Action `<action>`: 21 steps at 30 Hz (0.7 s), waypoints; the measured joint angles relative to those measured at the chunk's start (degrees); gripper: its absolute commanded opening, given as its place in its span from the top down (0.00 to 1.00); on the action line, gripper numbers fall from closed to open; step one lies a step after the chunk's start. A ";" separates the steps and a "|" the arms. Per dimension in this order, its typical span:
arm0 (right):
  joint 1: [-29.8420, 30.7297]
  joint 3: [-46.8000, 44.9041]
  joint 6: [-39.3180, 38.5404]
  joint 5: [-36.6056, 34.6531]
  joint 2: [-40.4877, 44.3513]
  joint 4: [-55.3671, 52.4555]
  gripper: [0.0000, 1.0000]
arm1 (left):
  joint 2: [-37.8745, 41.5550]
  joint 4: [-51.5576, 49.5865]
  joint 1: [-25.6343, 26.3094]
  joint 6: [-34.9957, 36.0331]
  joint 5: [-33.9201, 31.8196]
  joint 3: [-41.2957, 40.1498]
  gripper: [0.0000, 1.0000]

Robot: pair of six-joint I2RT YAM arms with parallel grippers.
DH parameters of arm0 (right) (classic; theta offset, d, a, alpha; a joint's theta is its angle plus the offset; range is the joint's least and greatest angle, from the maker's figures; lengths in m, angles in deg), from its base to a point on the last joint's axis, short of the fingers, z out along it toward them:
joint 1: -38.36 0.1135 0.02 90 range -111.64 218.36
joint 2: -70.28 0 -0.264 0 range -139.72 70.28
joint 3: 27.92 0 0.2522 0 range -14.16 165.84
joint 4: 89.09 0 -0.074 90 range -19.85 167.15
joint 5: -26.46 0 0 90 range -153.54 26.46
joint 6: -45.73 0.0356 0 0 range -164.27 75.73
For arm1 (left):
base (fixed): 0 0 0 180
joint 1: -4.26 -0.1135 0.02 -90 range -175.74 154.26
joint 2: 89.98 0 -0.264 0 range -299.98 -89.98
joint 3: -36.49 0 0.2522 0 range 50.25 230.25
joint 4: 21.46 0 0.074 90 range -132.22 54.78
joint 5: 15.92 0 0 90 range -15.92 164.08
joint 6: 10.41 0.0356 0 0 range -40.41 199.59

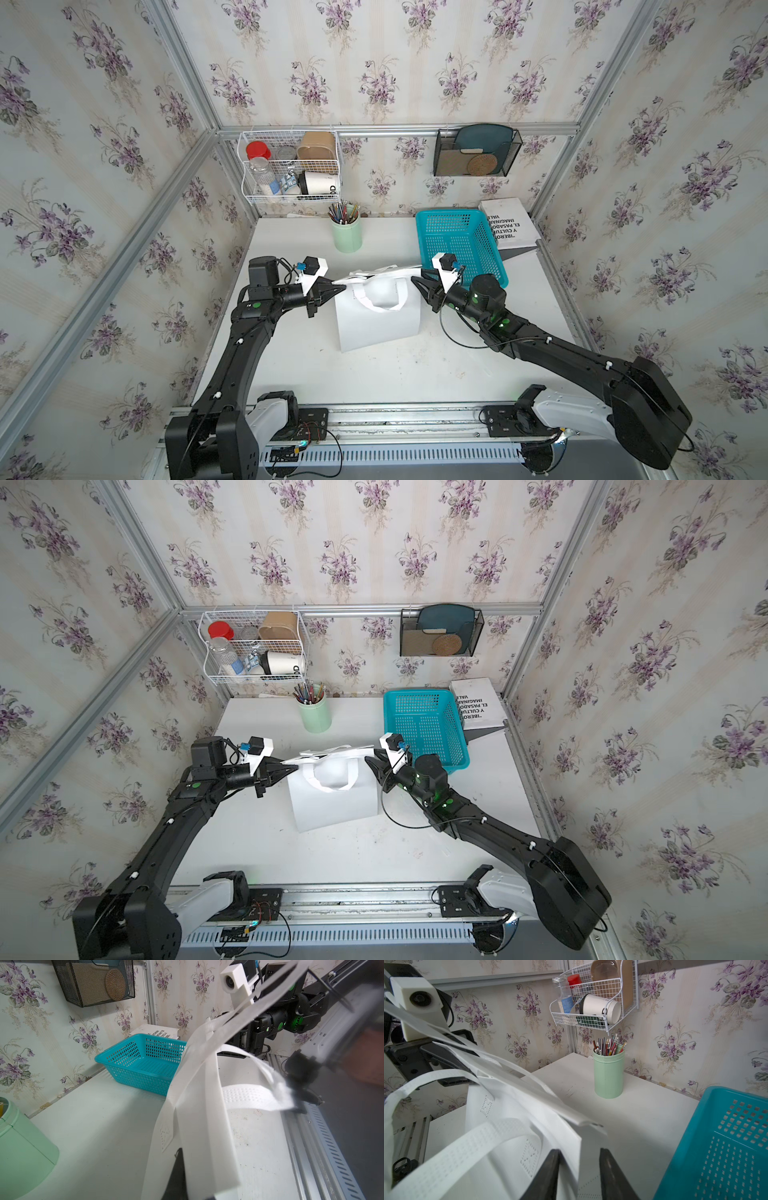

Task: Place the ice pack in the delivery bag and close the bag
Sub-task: Adjust the delivery bag at the center of the board.

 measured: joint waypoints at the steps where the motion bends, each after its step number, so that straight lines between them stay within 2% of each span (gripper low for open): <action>1: -0.15 0.17 -0.02 0.55 -0.66 0.37 0.32 | -0.37 -0.22 0.02 0.02 0.39 0.20 1.00; 2: -0.20 0.35 -0.04 1.05 -1.36 0.92 0.26 | -0.72 -0.52 0.02 0.04 0.83 0.44 1.00; 4: -0.59 0.55 -0.20 2.34 -2.82 2.05 0.19 | -1.27 -0.72 0.00 0.20 1.36 0.72 1.00; 9: -5.14 1.75 0.02 9.46 -7.28 6.56 0.15 | -2.27 -1.20 0.02 0.39 2.19 1.36 1.00; 13: -9.79 4.02 1.05 20.70 -13.05 12.28 0.15 | -2.89 -1.38 0.00 0.42 2.67 1.68 1.00; 16: -11.02 7.06 1.68 28.00 -17.33 16.00 0.15 | -3.37 -1.55 -0.11 0.44 3.04 2.05 1.00; 18: -11.02 8.70 3.17 32.85 -19.91 19.26 0.18 | -3.65 -1.77 -0.11 0.76 3.17 2.47 1.00; 21: -11.15 10.91 6.36 38.25 -23.96 24.13 0.27 | -4.02 -2.51 -0.11 1.20 3.41 3.02 1.00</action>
